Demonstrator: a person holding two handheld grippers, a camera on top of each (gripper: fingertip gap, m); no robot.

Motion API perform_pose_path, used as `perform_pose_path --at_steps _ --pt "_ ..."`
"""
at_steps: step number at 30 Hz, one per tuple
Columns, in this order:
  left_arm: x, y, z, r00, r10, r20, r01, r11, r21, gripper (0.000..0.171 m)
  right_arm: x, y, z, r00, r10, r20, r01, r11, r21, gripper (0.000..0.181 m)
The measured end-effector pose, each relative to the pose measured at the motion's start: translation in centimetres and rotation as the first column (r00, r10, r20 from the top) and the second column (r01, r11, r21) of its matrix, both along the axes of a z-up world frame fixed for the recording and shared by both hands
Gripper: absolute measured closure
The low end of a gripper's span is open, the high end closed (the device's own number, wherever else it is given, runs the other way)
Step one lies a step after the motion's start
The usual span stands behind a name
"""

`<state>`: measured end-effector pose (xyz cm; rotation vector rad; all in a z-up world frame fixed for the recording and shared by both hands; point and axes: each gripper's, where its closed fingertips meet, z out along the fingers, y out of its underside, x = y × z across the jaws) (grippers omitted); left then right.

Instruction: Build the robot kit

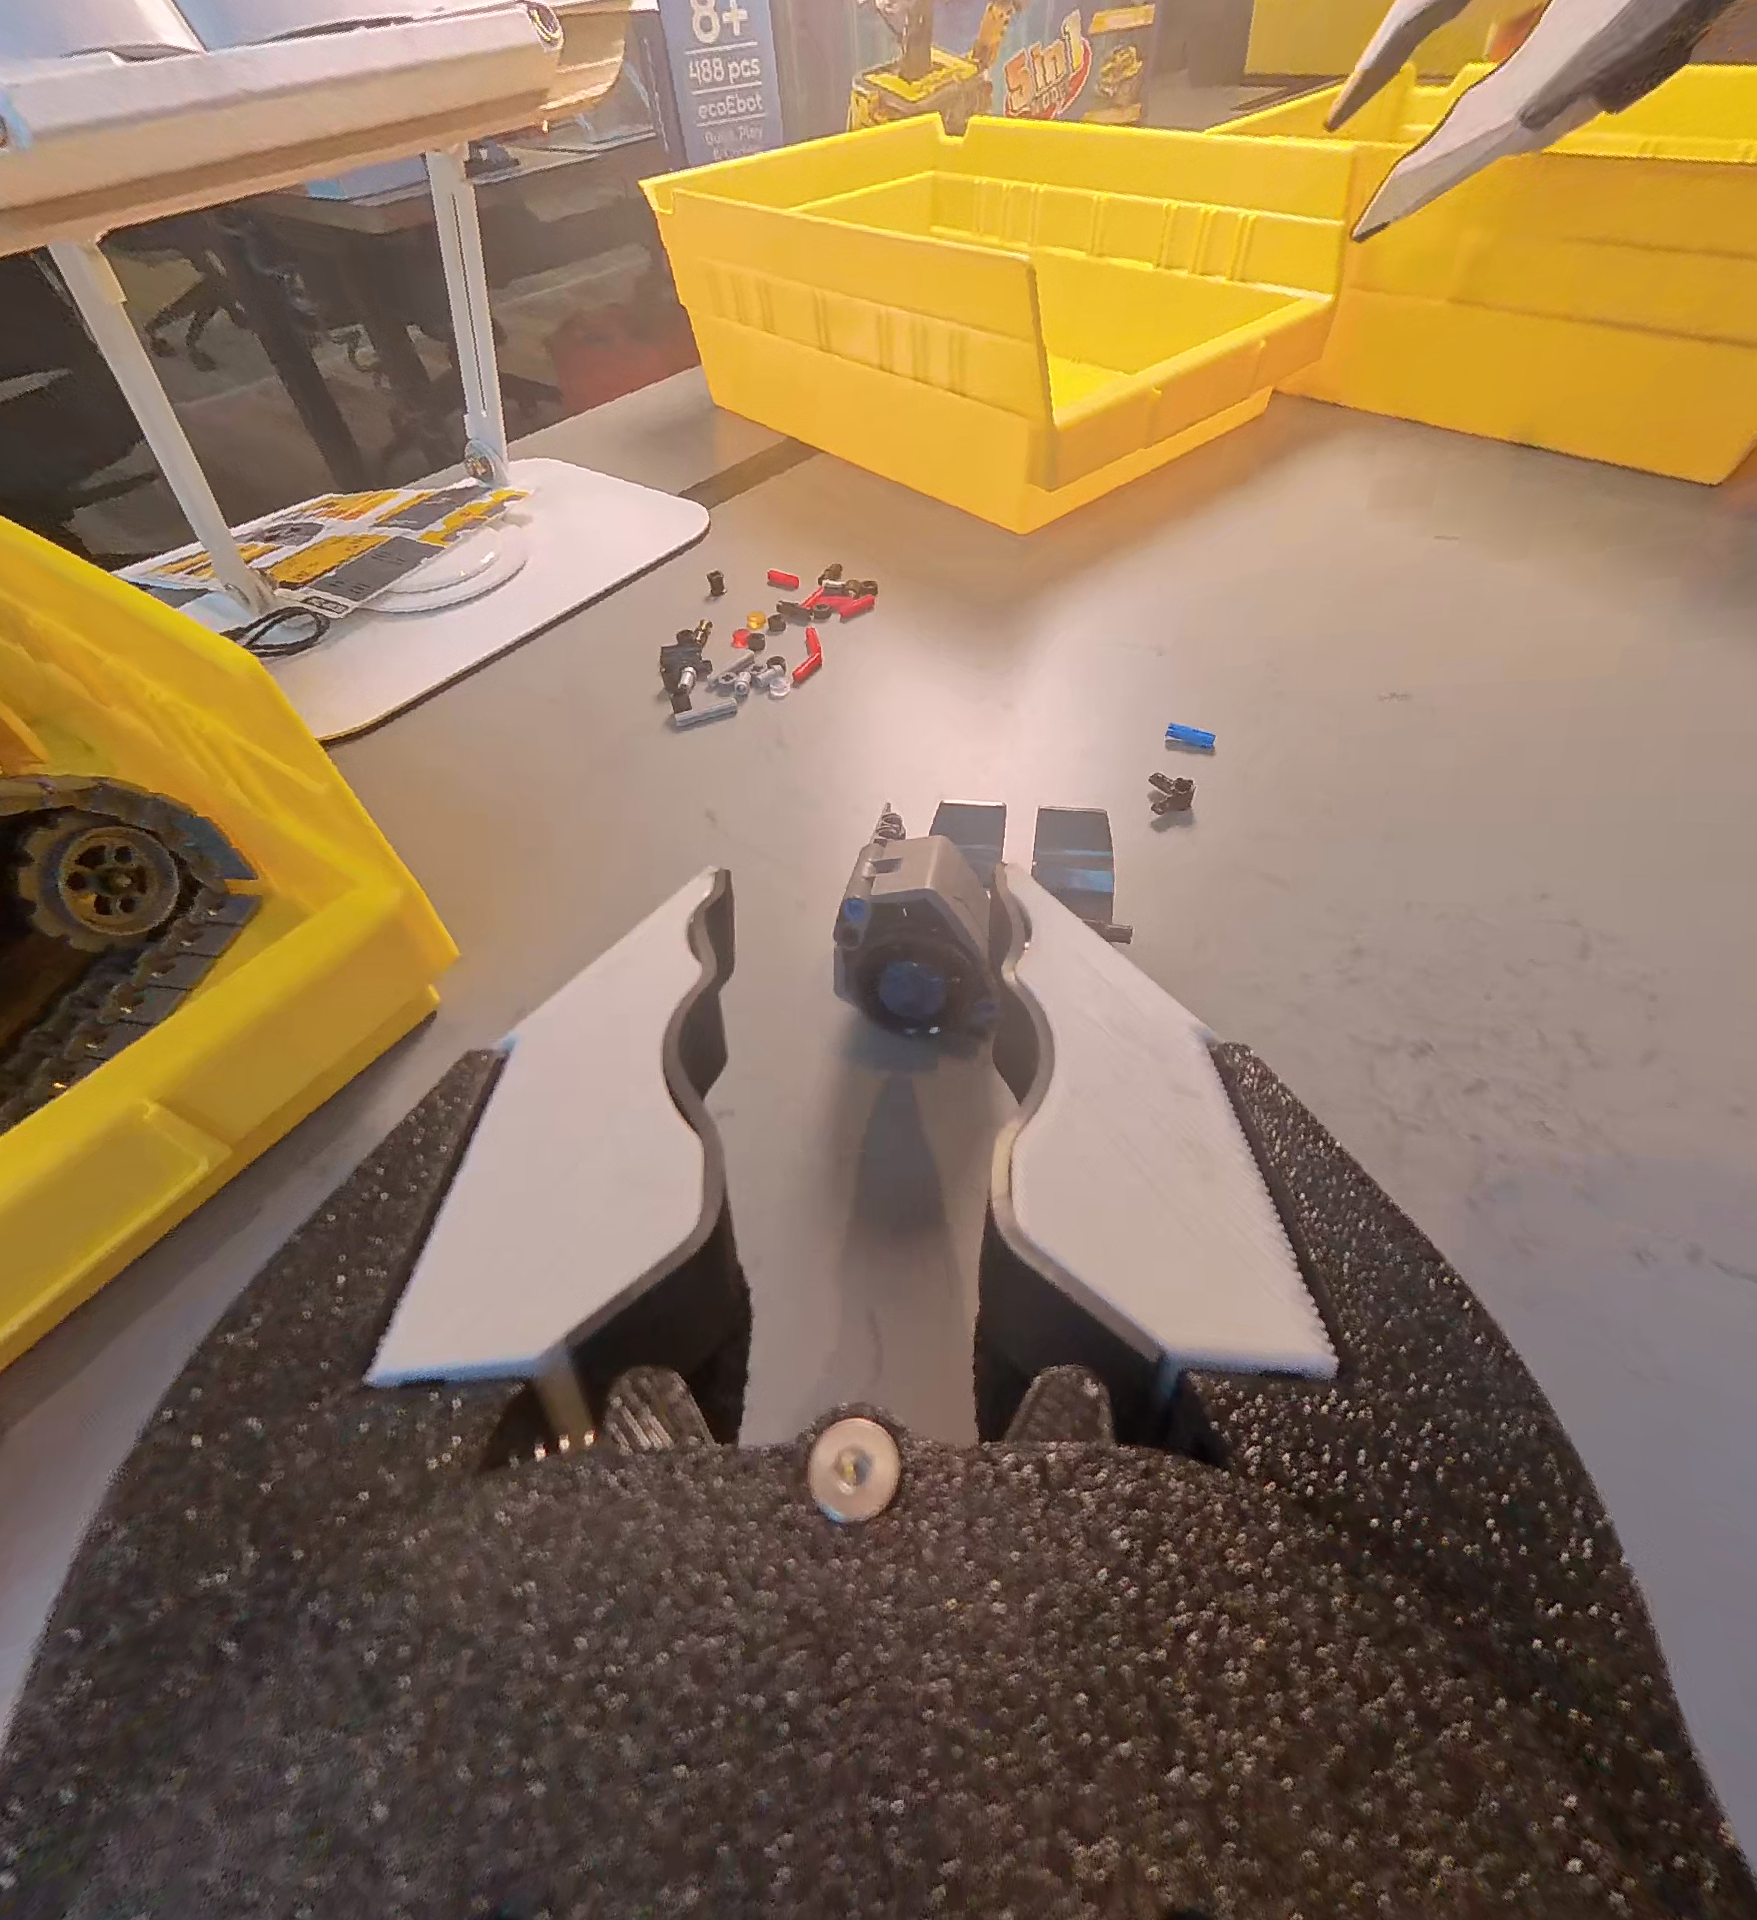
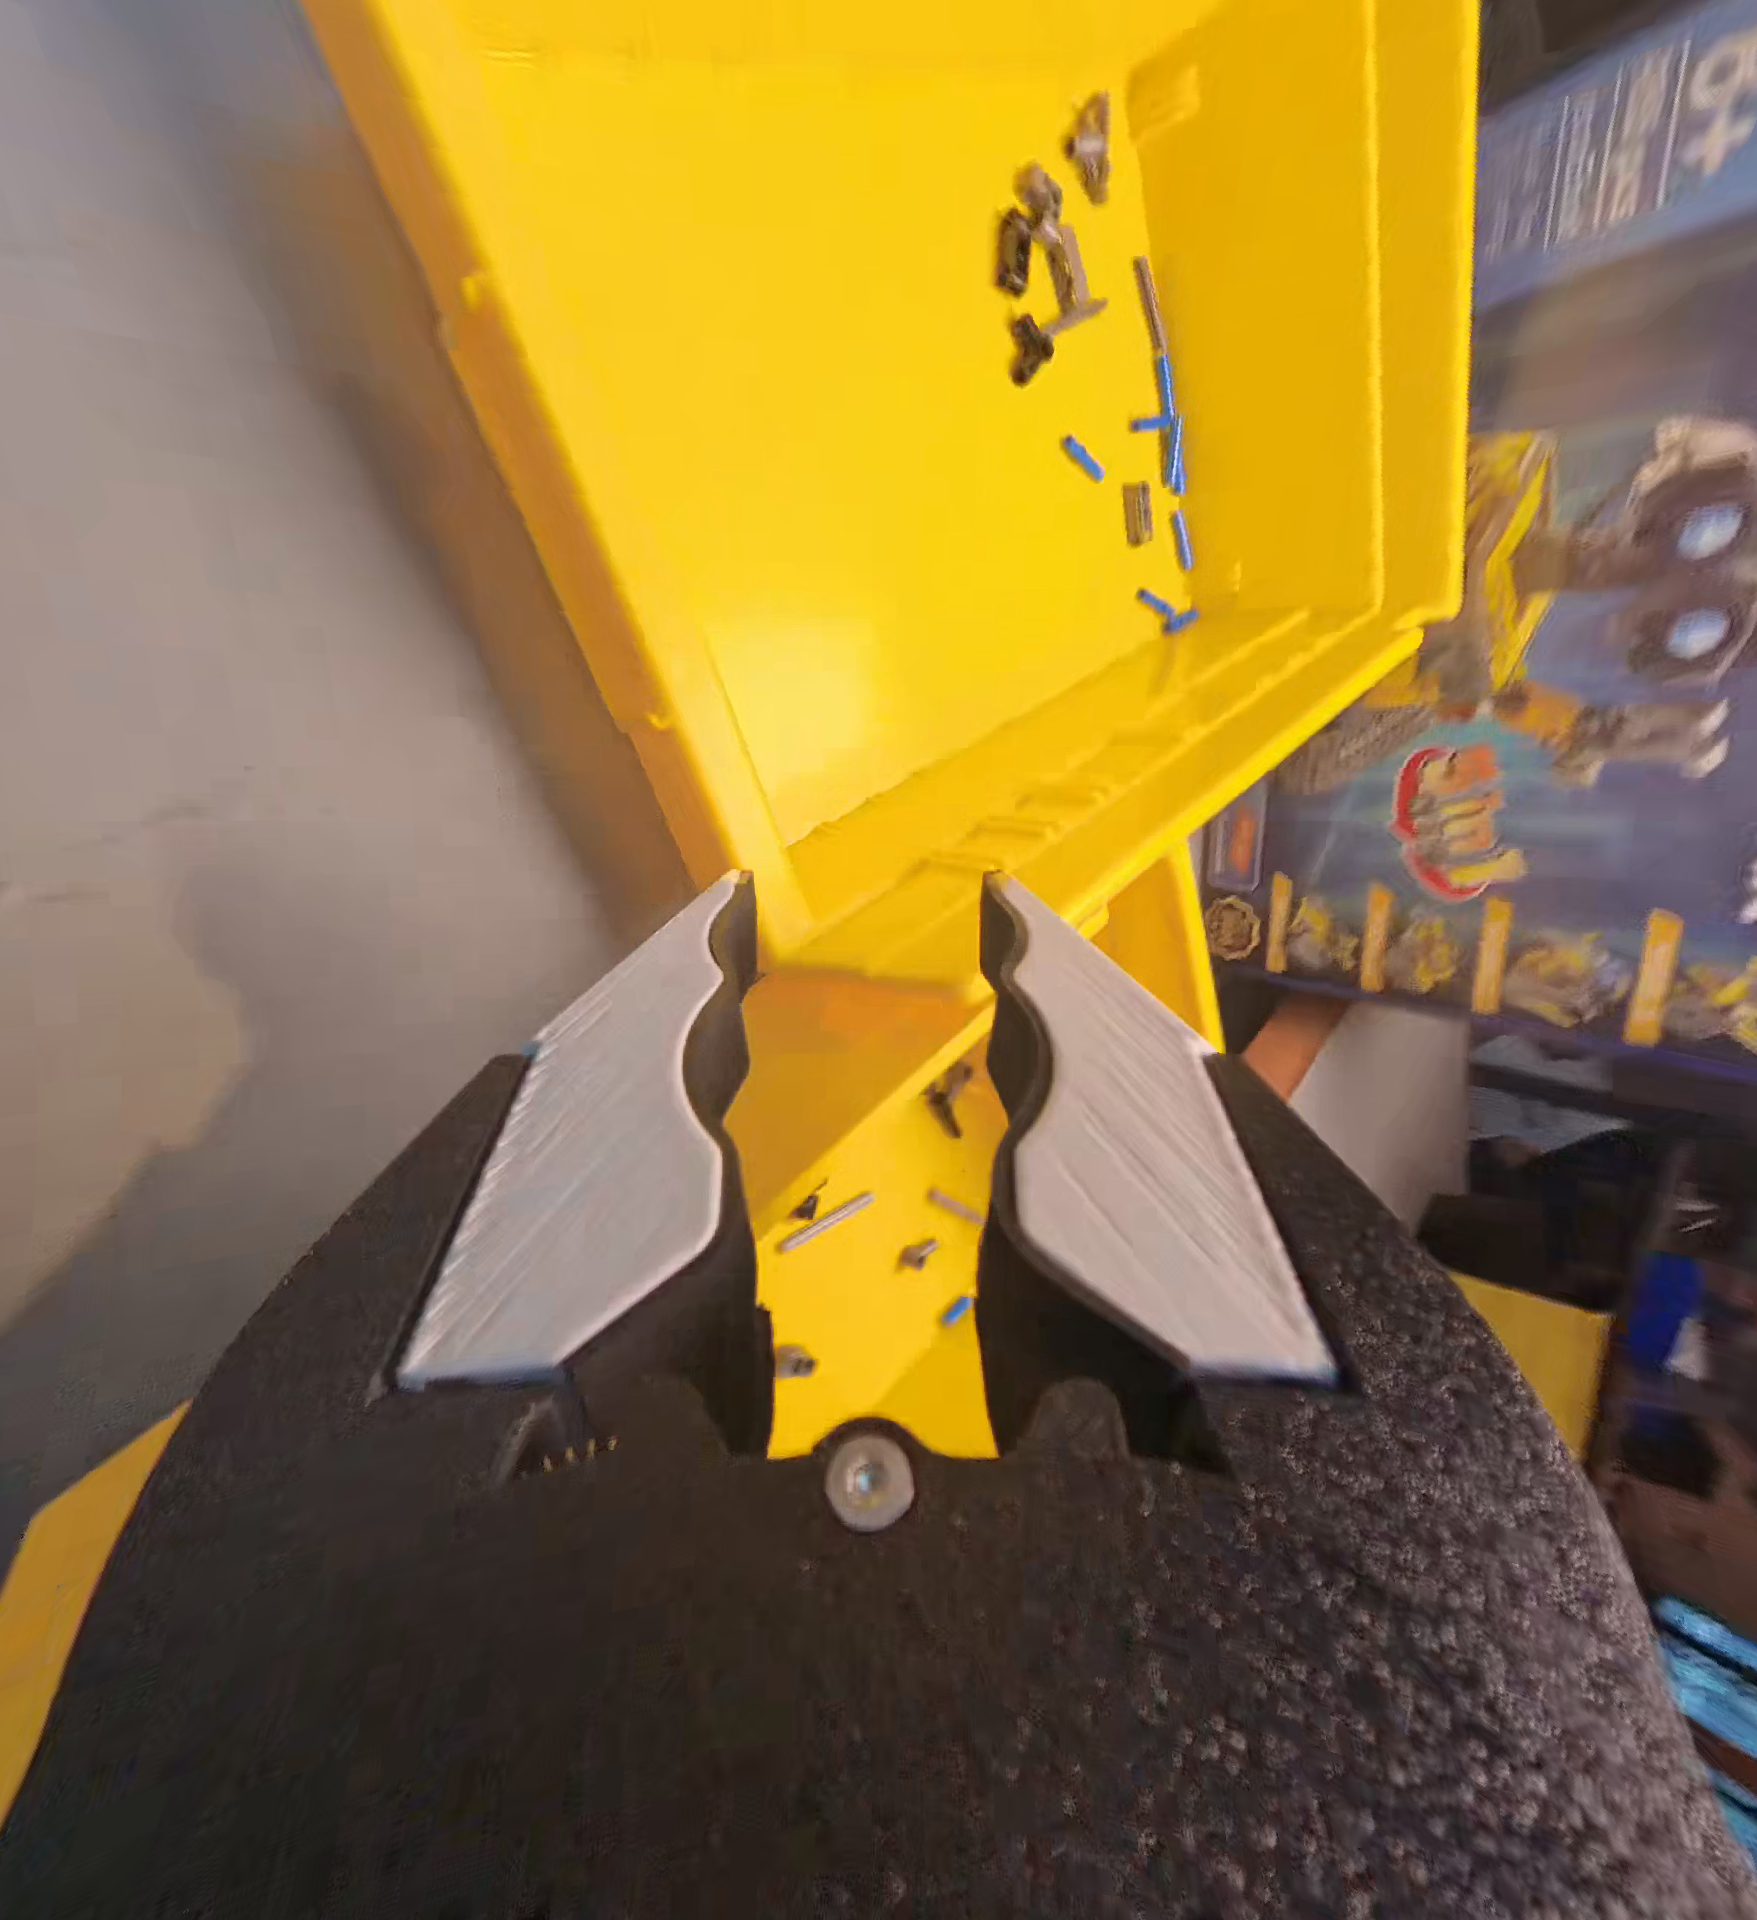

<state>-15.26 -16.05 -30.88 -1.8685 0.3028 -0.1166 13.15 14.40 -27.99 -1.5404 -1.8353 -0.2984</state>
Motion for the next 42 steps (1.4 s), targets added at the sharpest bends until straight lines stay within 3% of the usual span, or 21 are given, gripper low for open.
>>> perform_pose_path --at_steps 2,3,5,7,10,14,17,20,24,27,31,33,35,37,40,42 --pt "0.1 -0.1 0.1 1.000 0.001 -0.016 -0.001 1.000 0.012 0.124 -1.8 -1.1 -0.4 0.990 0.099 0.098 -0.102 0.994 0.026 0.135" --pt "0.1 -0.1 0.1 1.000 0.001 -0.023 -0.001 1.000 0.012 0.124 -2.7 -2.1 -1.2 0.981 0.144 0.130 -0.141 0.989 -0.033 0.133" --pt "0.2 -0.2 0.0 0.999 0.002 -0.033 -0.002 1.000 0.011 0.124 -3.7 -2.7 -3.4 0.965 0.170 0.199 -0.143 0.980 -0.140 0.128" --pt "0.2 -0.3 0.0 0.999 0.000 -0.034 0.000 1.000 0.014 0.124 -4.3 -2.2 -5.3 0.950 0.192 0.246 -0.145 0.970 -0.195 0.136" --pt "0.1 -0.3 0.1 1.000 0.000 -0.025 0.001 1.000 0.017 0.124 -5.8 -2.2 -6.5 0.957 0.189 0.219 -0.122 0.950 -0.287 0.155" --pt "0.0 -0.5 0.1 1.000 0.002 -0.021 -0.002 1.000 0.016 0.125 -7.1 -3.2 -6.7 0.957 0.190 0.219 -0.101 0.927 -0.362 0.157" --pt "0.1 -0.5 0.0 1.000 -0.005 -0.024 0.006 1.000 0.009 0.125 -8.2 -3.6 -6.8 0.973 0.090 0.212 0.008 0.908 -0.418 0.158" --pt "0.3 -0.5 -0.1 0.999 -0.015 -0.031 0.015 1.000 0.003 0.124 -10.0 -3.6 -6.8 0.986 -0.020 0.166 0.094 0.885 -0.456 0.158" --pt "0.6 -0.6 -0.1 0.999 -0.024 -0.025 0.024 1.000 0.003 0.125 -13.0 -2.9 -6.2 0.997 -0.068 0.039 0.078 0.903 -0.422 0.156" --pt "0.6 -0.8 0.0 0.999 -0.027 -0.019 0.027 1.000 0.005 0.124 -14.0 -4.6 -1.8 0.985 -0.060 -0.164 -0.019 0.896 -0.443 0.125" --pt "0.8 -0.8 0.1 0.999 -0.032 -0.009 0.032 0.999 0.007 0.124 -8.5 -5.9 6.5 0.914 -0.061 -0.401 -0.116 0.907 -0.404 0.122" --pt "0.9 -0.7 0.0 0.999 -0.038 -0.011 0.038 0.999 0.004 0.124 -3.0 -6.8 7.8 0.915 -0.084 -0.394 -0.113 0.885 -0.451 0.109" --pt "1.2 -0.7 0.0 0.999 -0.047 -0.014 0.047 0.999 0.002 0.124 3.3 -9.4 6.2 0.952 -0.067 -0.299 -0.111 0.833 -0.542 0.088" --pt "1.5 -0.7 0.0 0.998 -0.055 -0.023 0.055 0.999 0.003 0.124 9.1 -11.6 3.1 0.980 -0.060 -0.189 -0.064 0.808 -0.586 0.088" --pt "1.5 -0.5 -0.1 0.997 -0.050 -0.051 0.050 0.999 0.002 0.124 14.0 -13.9 -2.7 0.993 -0.095 -0.071 0.032 0.793 -0.609 0.105" --pt "1.4 -0.3 -0.1 0.998 -0.041 -0.055 0.041 0.999 0.003 0.124 14.4 -14.0 -5.5 0.994 -0.089 -0.064 0.040 0.838 -0.545 0.134"
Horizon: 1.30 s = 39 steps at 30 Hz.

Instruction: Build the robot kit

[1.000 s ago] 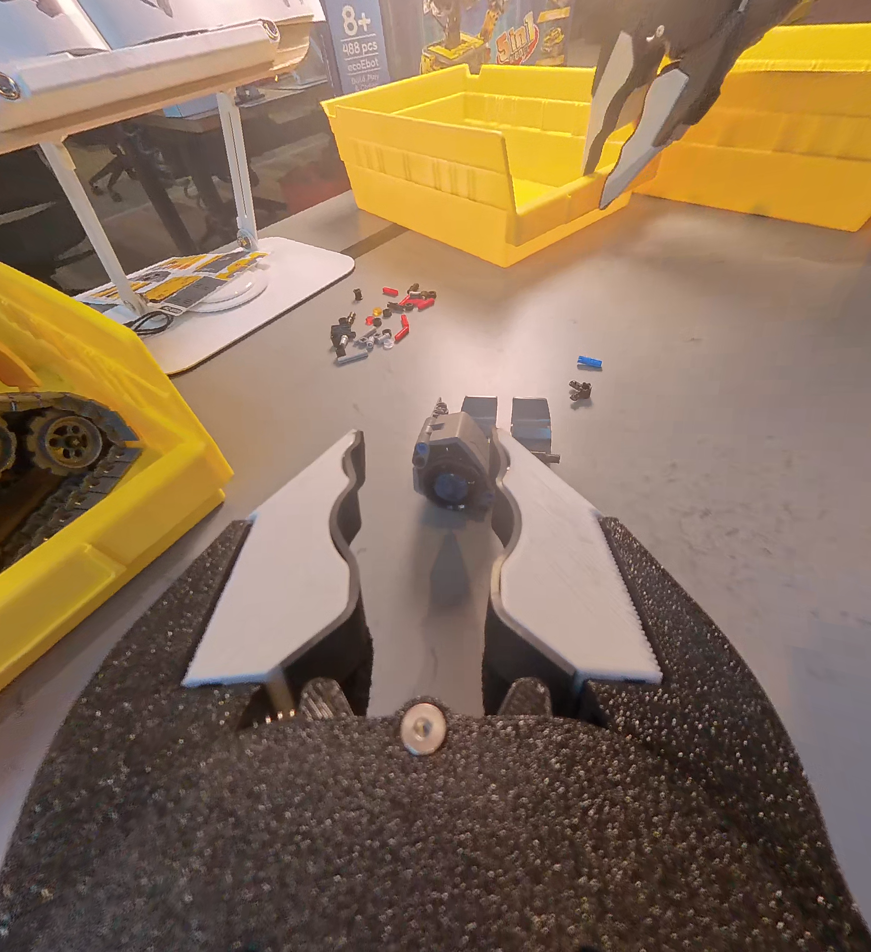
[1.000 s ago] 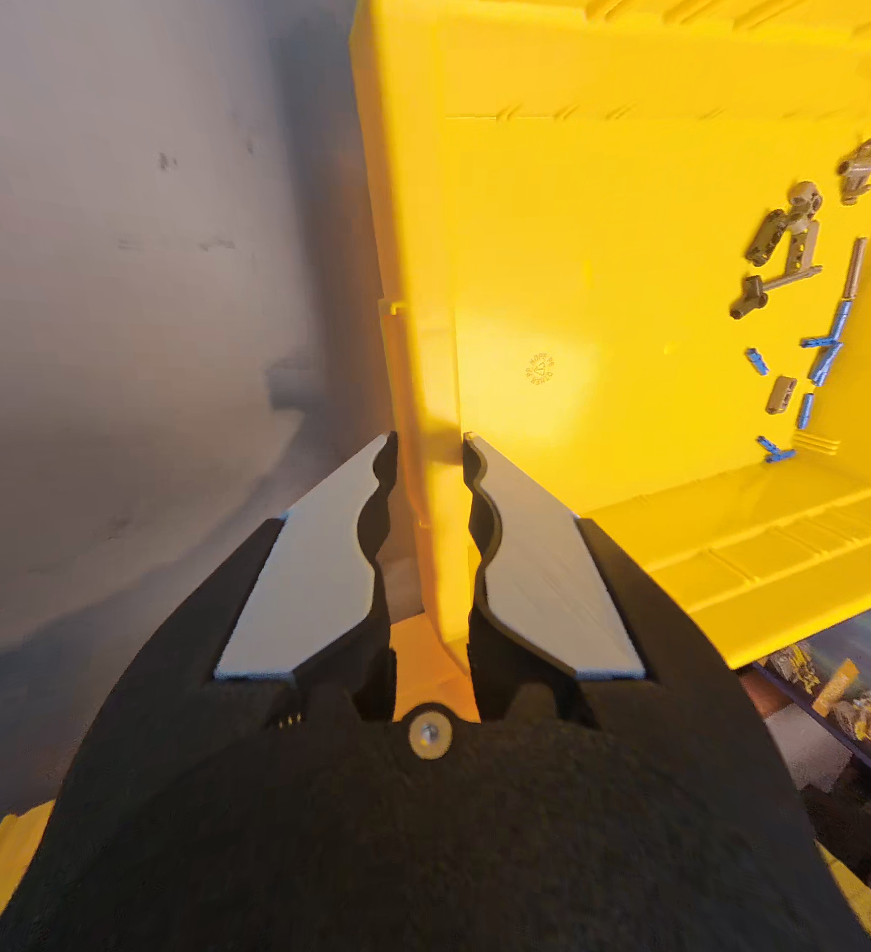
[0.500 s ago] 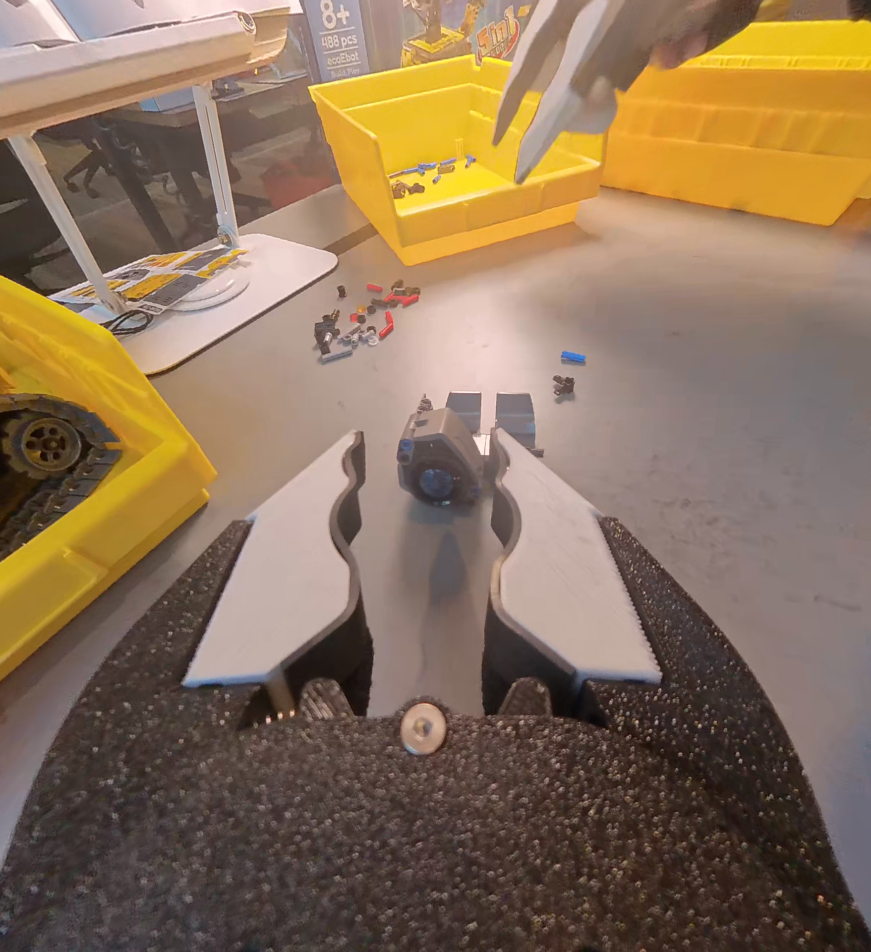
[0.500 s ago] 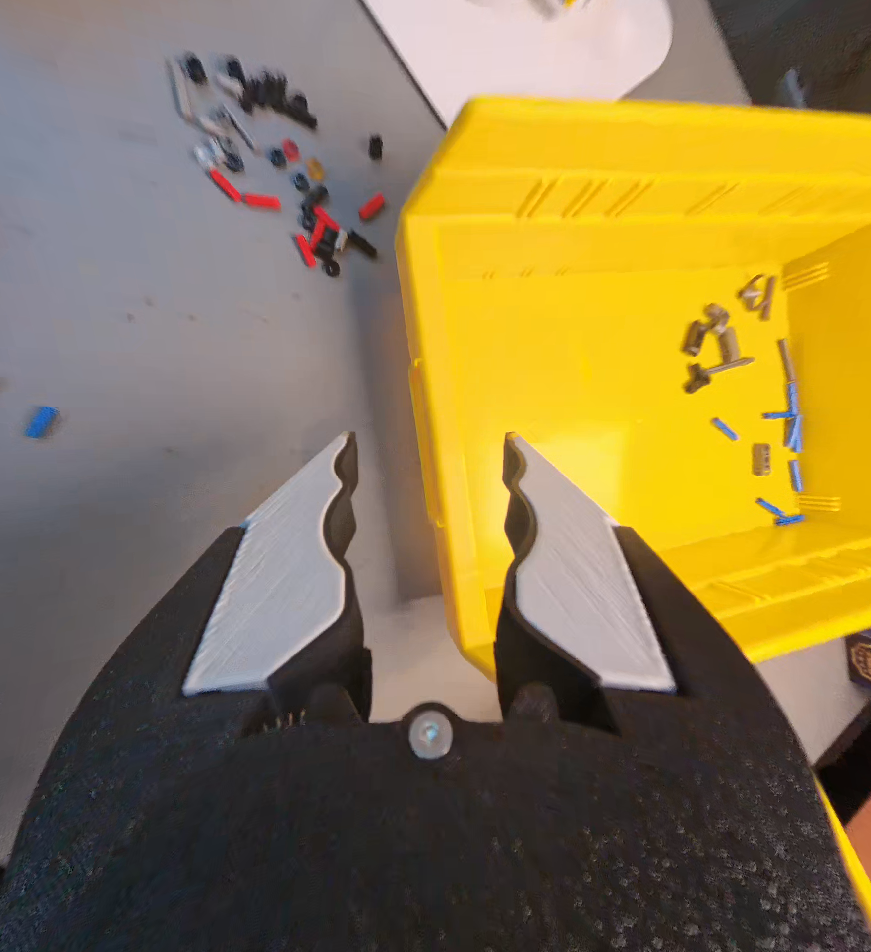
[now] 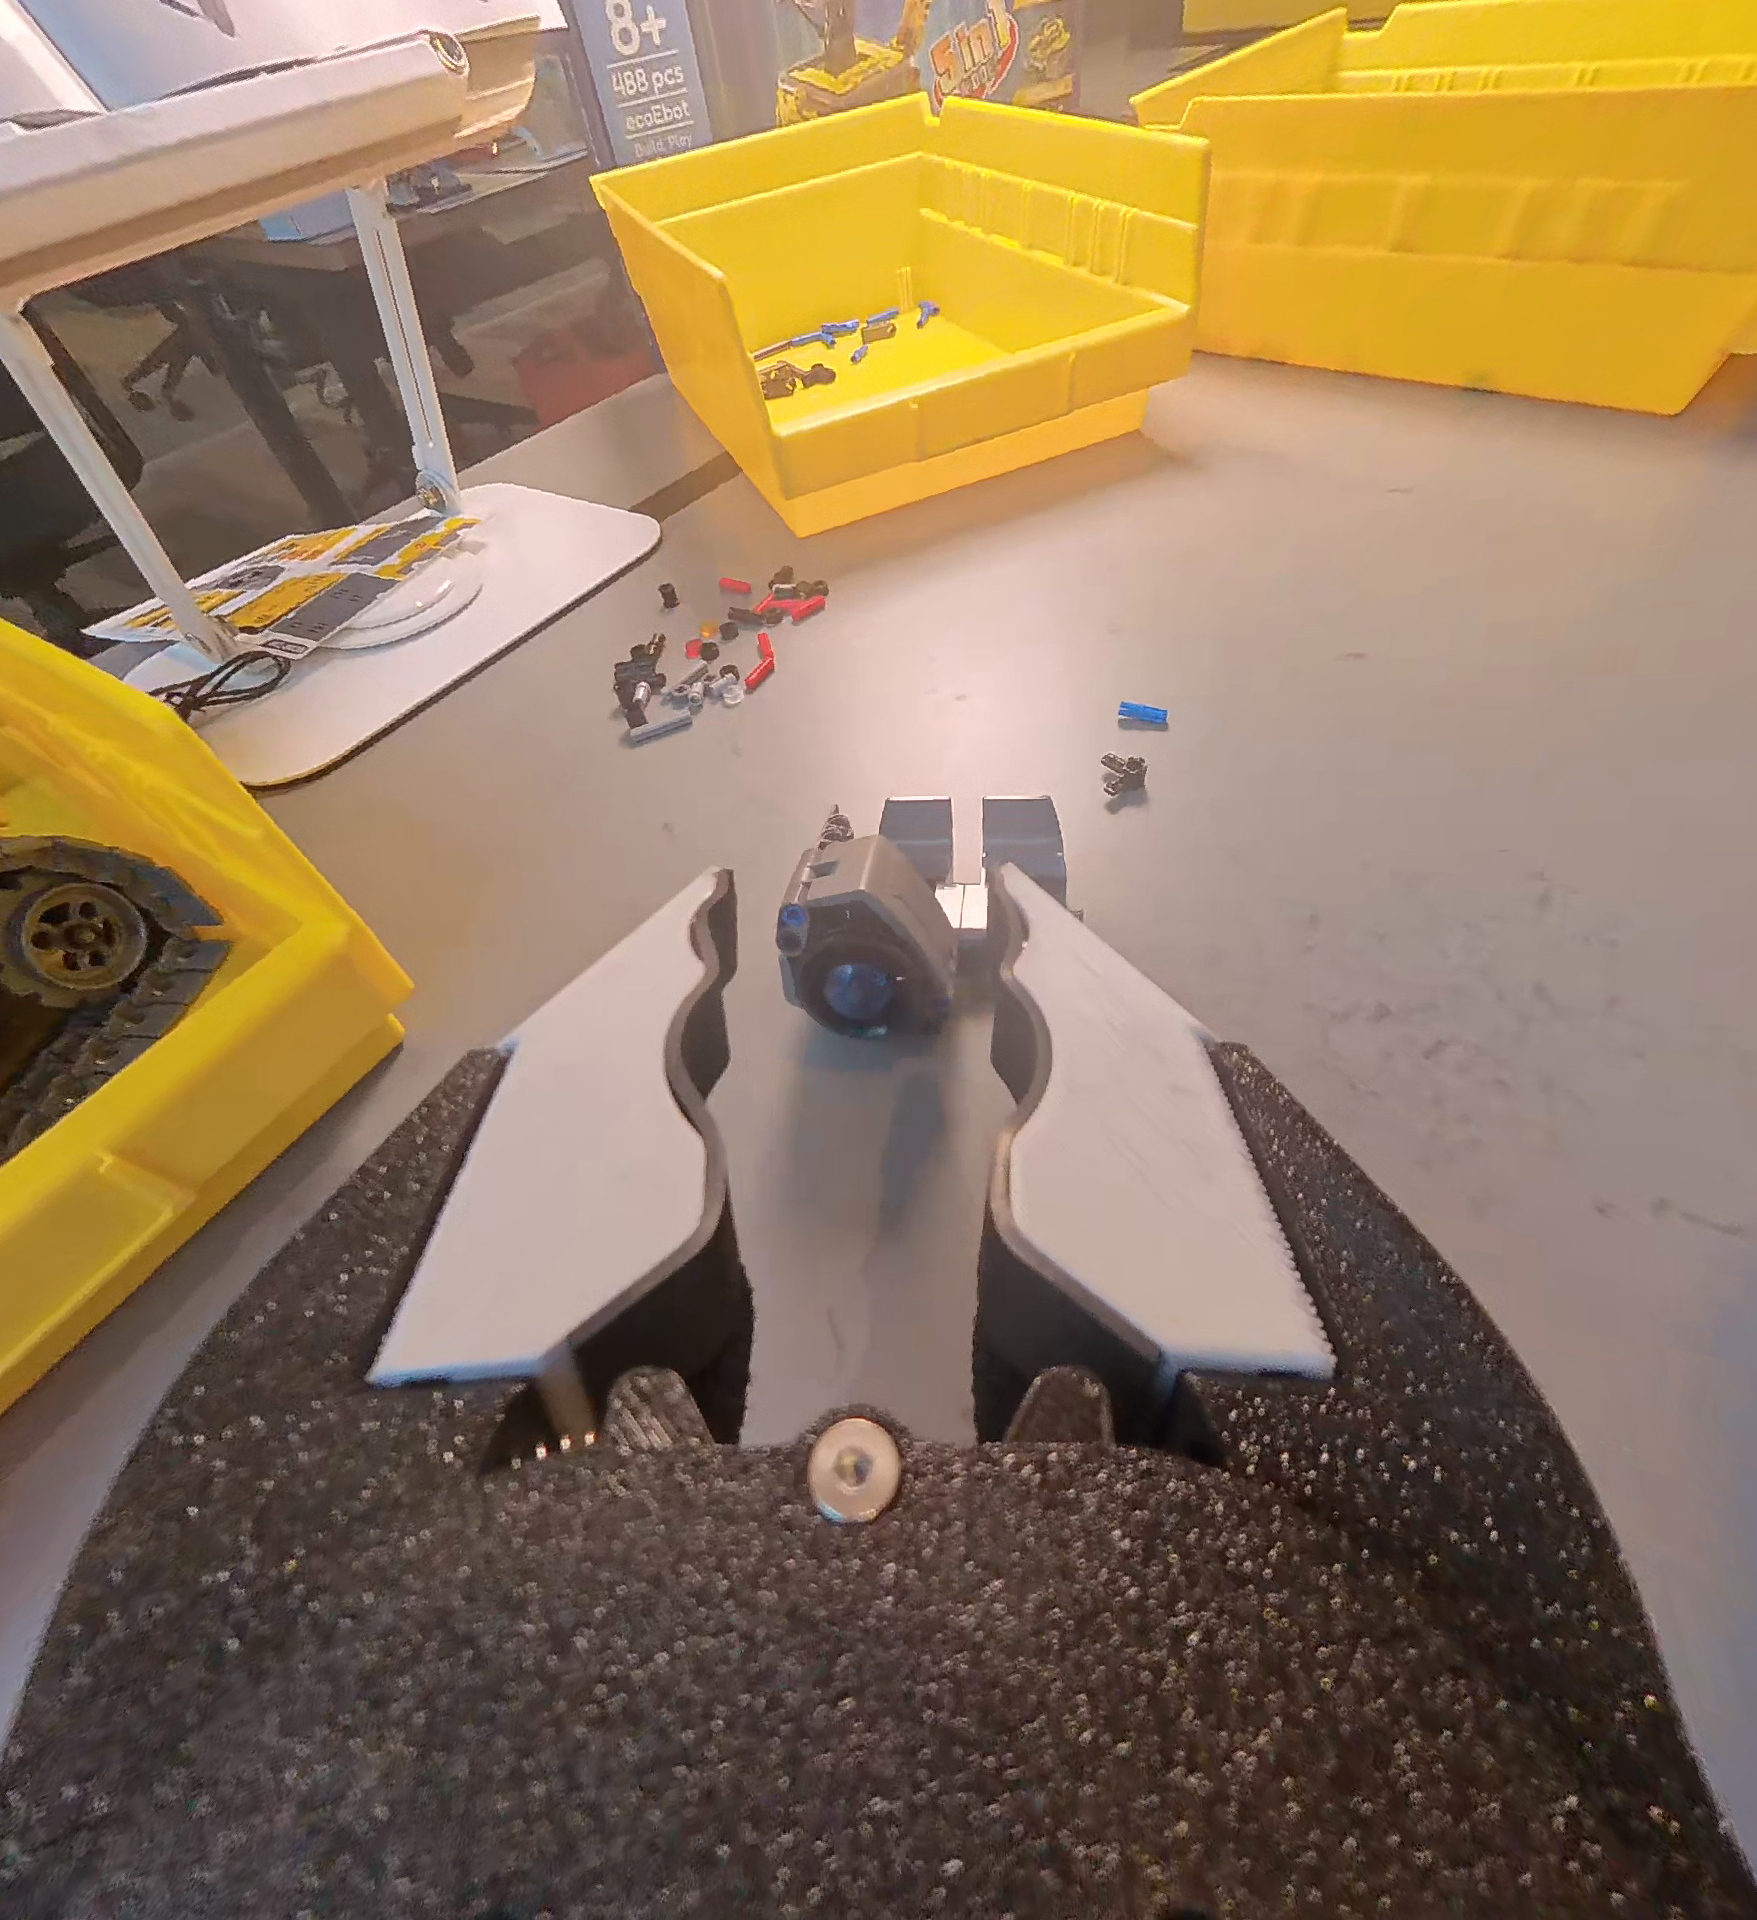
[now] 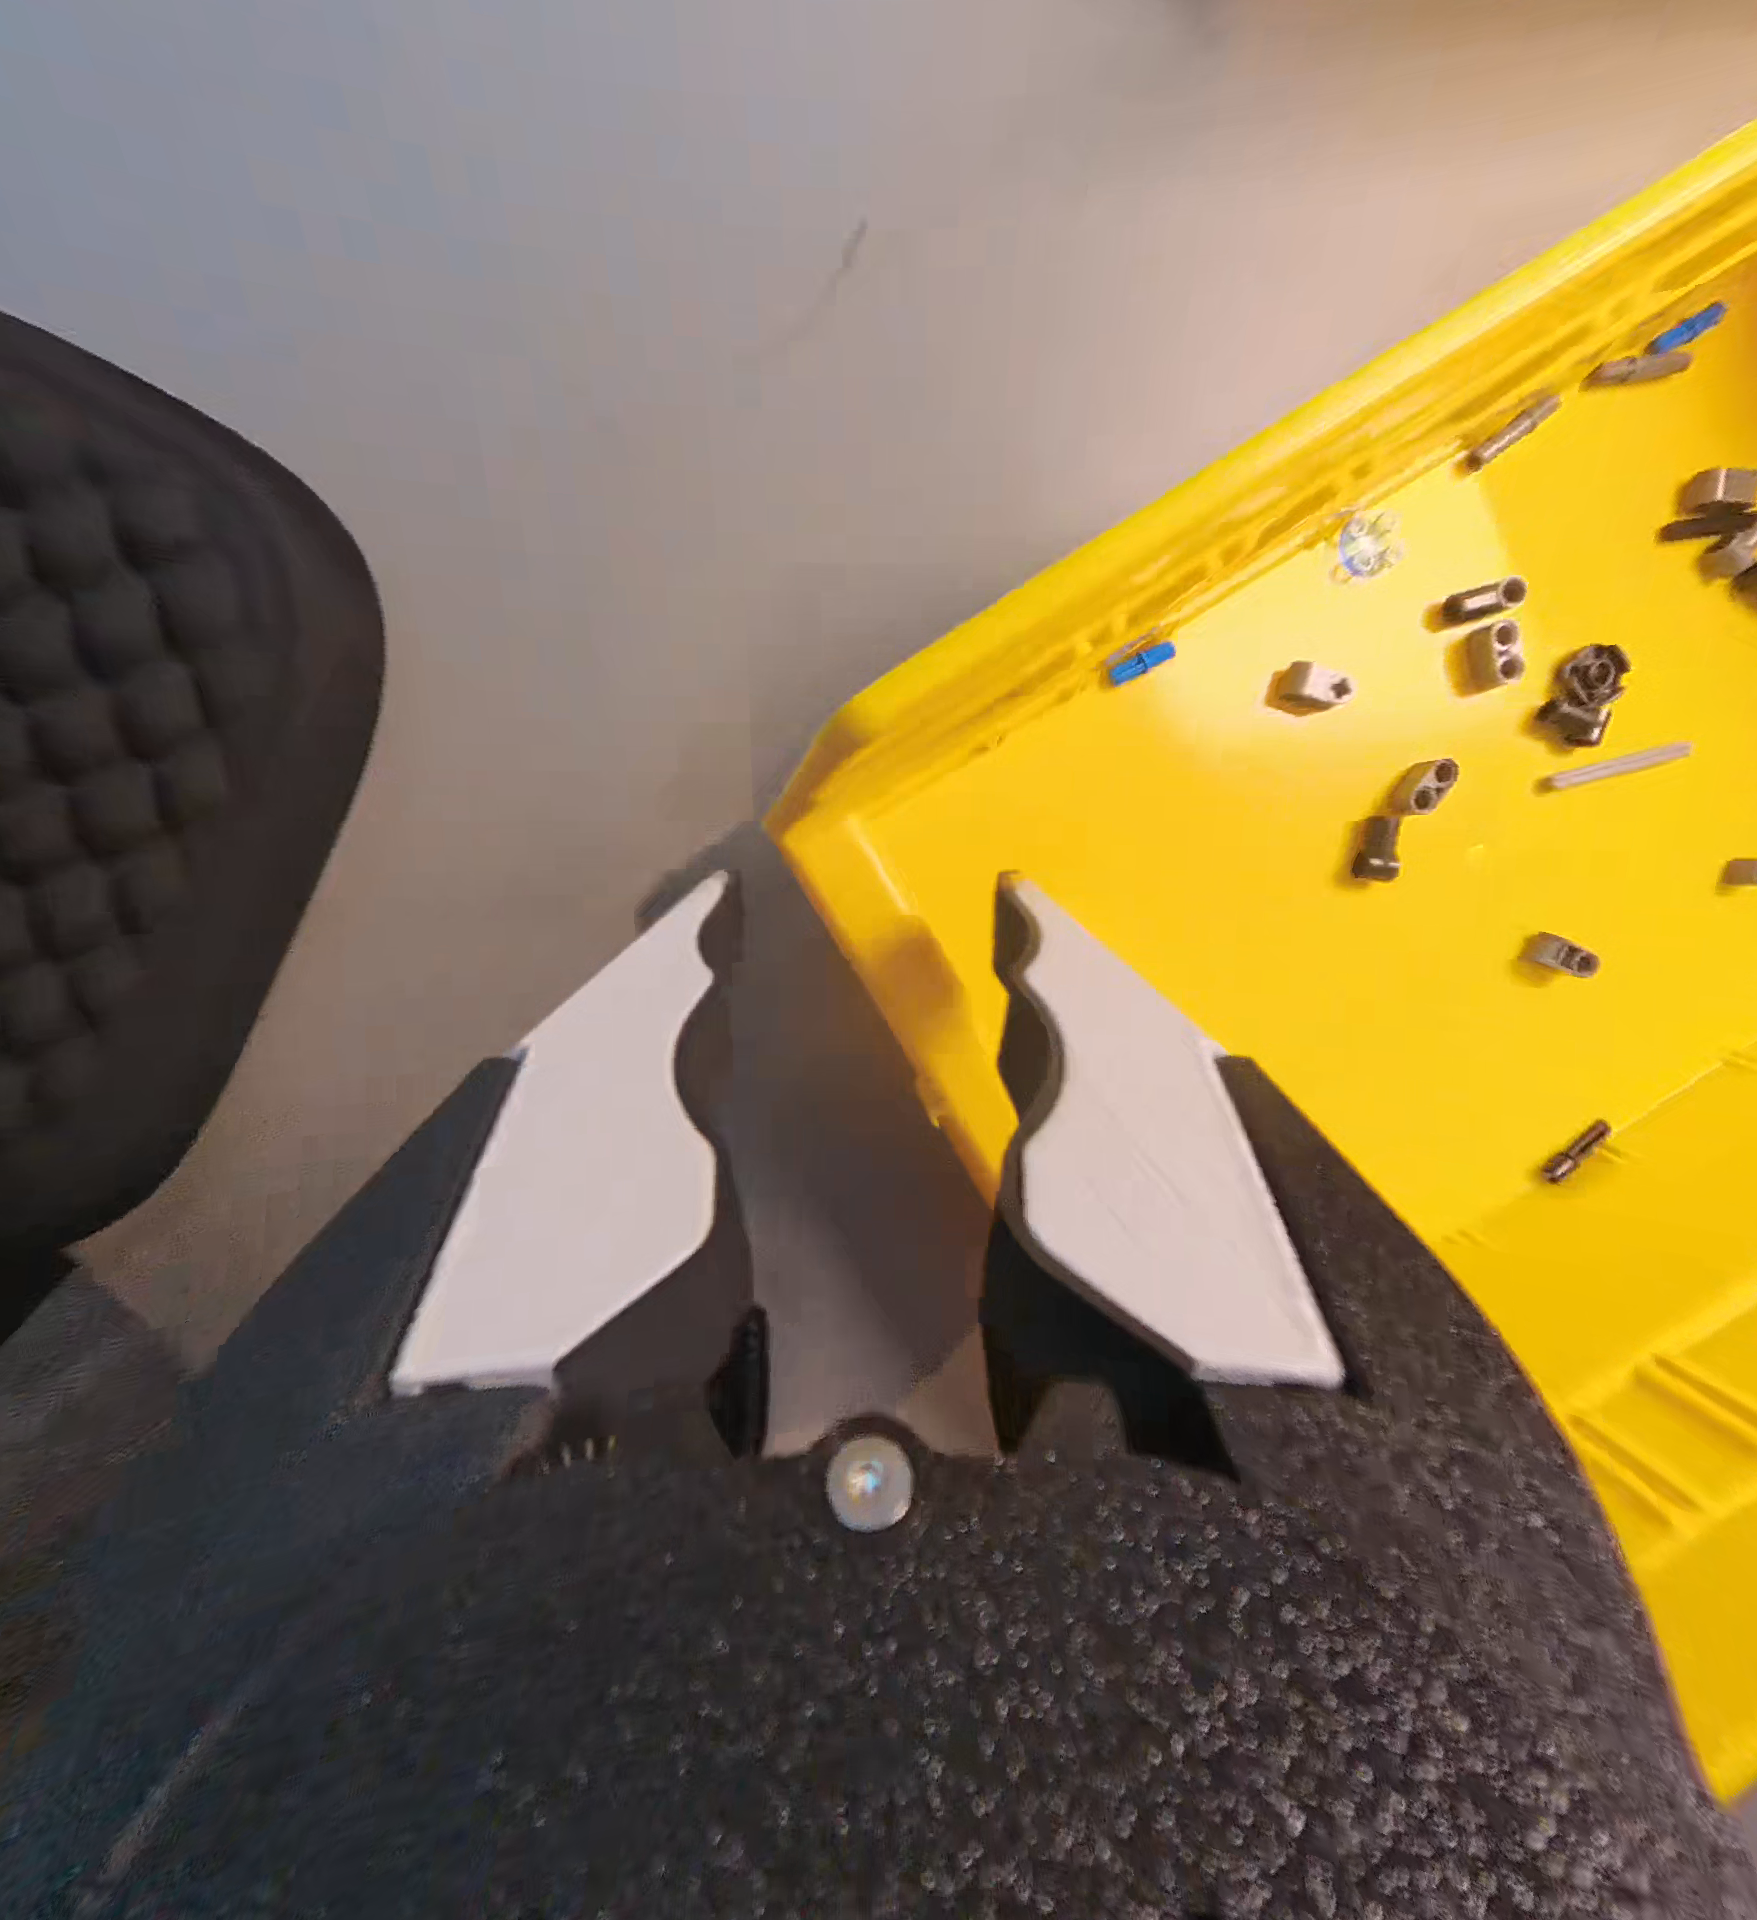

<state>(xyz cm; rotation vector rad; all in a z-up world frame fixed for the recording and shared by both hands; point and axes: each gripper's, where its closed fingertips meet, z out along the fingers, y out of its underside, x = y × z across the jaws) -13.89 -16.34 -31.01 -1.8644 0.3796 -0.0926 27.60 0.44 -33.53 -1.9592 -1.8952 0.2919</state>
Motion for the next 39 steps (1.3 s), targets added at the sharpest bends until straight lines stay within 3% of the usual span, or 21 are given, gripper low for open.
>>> perform_pose_path --at_steps 2,7,12,17,20,22,25,30,34,39 --pt "-0.2 0.3 -0.1 1.000 0.014 0.004 -0.014 1.000 -0.006 0.124 -1.4 -0.1 -1.0 0.998 0.014 -0.062 -0.010 0.998 0.056 0.152" --pt "-0.5 0.4 -0.2 0.999 0.045 -0.031 -0.045 0.999 0.001 0.125 -5.6 1.8 -0.8 0.991 -0.021 -0.131 0.046 0.980 0.194 0.152" --pt "-0.4 0.4 -0.4 0.996 0.055 -0.063 -0.055 0.998 0.000 0.126 -9.0 3.1 -0.6 0.983 -0.081 -0.164 0.116 0.968 0.222 0.152" --pt "-0.6 0.4 -0.3 0.996 0.062 -0.058 -0.061 0.998 0.003 0.126 -11.6 1.9 3.2 0.912 -0.081 -0.402 0.107 0.993 0.043 0.134" --pt "-0.7 0.4 -0.3 0.997 0.062 -0.052 -0.062 0.998 0.003 0.126 -10.1 4.6 7.2 0.848 -0.124 -0.515 0.159 0.987 0.024 0.140" --pt "-0.7 0.5 -0.3 0.997 0.062 -0.055 -0.062 0.998 0.004 0.126 -8.8 7.7 7.9 0.853 -0.172 -0.492 0.226 0.973 0.052 0.147" --pt "-0.8 0.6 -0.4 0.997 0.061 -0.056 -0.061 0.998 0.002 0.126 -8.1 12.1 5.3 0.917 -0.195 -0.349 0.255 0.957 0.135 0.148" --pt "-0.7 0.3 -0.2 0.997 0.057 -0.060 -0.056 0.998 0.017 0.126 -9.0 14.8 -2.6 0.970 -0.201 -0.139 0.211 0.976 0.057 0.148" --pt "-0.7 0.3 -0.1 0.997 0.060 -0.055 -0.059 0.998 0.019 0.127 -10.4 15.5 -2.8 0.954 -0.227 -0.198 0.231 0.973 -0.003 0.156" --pt "-0.7 0.2 -0.2 0.998 0.051 -0.048 -0.051 0.999 0.014 0.127 -10.3 15.6 -3.6 0.956 -0.245 -0.163 0.239 0.969 -0.056 0.166"
